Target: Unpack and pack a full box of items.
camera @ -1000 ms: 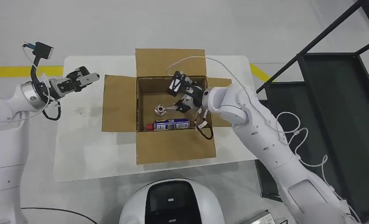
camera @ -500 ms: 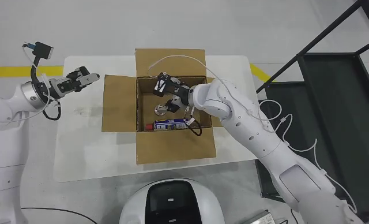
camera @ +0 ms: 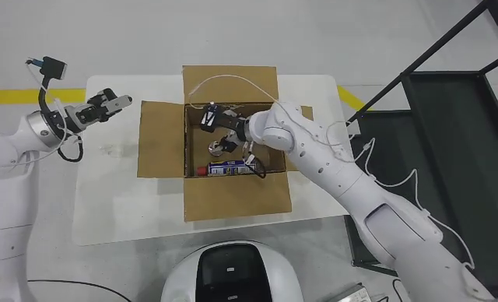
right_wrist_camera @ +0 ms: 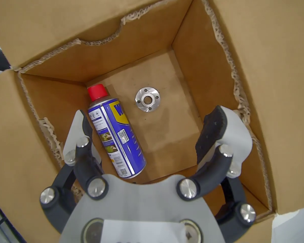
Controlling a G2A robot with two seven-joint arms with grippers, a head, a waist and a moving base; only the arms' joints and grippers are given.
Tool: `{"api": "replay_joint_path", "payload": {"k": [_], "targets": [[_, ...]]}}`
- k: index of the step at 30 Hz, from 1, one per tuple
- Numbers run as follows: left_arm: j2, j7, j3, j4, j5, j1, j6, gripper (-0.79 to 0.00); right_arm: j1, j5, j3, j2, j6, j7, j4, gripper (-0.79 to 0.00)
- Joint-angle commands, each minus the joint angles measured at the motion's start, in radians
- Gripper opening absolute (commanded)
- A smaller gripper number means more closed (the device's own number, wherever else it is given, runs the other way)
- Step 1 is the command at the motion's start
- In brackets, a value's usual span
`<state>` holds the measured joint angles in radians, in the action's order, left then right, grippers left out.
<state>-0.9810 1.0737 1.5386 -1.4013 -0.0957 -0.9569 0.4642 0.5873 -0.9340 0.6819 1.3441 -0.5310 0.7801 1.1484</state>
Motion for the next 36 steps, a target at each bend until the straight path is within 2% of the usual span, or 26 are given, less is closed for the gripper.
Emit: {"api": "replay_joint_path", "payload": {"k": [1,8,17,19,22,26,32,36], "targets": [[0.003,-0.018,0.013,-0.002,0.002,-0.009,-0.004,0.0,-0.037,0.002,-0.037,0.023,-0.001,-0.017,-0.082,0.0],[0.009,-0.027,0.034,-0.009,0.005,-0.025,-0.003,0.0,-0.122,-0.01,-0.15,0.112,-0.015,-0.106,-0.309,0.0],[0.009,-0.027,0.034,-0.009,0.005,-0.025,-0.003,0.0,-0.172,-0.016,-0.236,0.215,-0.048,-0.178,-0.519,0.0],[0.009,-0.055,0.036,-0.016,0.013,-0.034,-0.012,0.0,-0.179,-0.027,-0.252,0.235,-0.052,-0.183,-0.555,-0.012],[0.012,-0.103,0.051,-0.02,0.03,-0.046,-0.027,0.0,-0.185,-0.028,-0.263,0.261,-0.054,-0.209,-0.606,-0.025],[0.013,-0.105,0.053,-0.019,0.025,-0.048,-0.031,0.0,-0.187,-0.037,-0.278,0.292,-0.051,-0.229,-0.657,-0.092],[0.013,-0.105,0.053,-0.019,0.025,-0.048,-0.031,0.0,-0.195,-0.033,-0.284,0.332,-0.051,-0.25,-0.724,-0.102],[0.013,-0.105,0.053,-0.019,0.025,-0.048,-0.031,0.0,-0.199,-0.039,-0.29,0.355,-0.052,-0.262,-0.76,-0.142]]}}
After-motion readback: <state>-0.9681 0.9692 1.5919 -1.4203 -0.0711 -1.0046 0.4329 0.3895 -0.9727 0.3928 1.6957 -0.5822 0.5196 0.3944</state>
